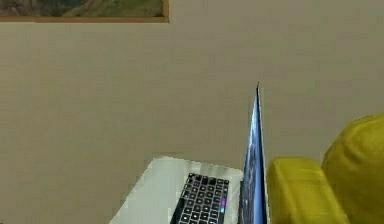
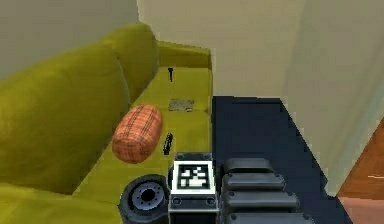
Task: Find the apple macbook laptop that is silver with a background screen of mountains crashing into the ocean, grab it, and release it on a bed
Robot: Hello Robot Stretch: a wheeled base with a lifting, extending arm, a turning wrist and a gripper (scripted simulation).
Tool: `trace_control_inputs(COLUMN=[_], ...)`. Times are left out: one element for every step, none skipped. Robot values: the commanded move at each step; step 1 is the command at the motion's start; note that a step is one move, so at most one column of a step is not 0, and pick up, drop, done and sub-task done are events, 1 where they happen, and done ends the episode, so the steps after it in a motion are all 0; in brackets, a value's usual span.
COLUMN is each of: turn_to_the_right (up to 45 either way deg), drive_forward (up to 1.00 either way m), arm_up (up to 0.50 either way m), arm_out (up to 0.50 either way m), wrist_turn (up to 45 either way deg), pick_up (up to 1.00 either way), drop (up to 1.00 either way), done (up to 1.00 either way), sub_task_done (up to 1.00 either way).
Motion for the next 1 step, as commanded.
trace_control_inputs(turn_to_the_right=[-45.0], drive_forward=[0.0], arm_up=[0.0], arm_out=[0.0], wrist_turn=[0.0], pick_up=[0.0], drop=[0.0], done=[0.0], sub_task_done=[0.0])
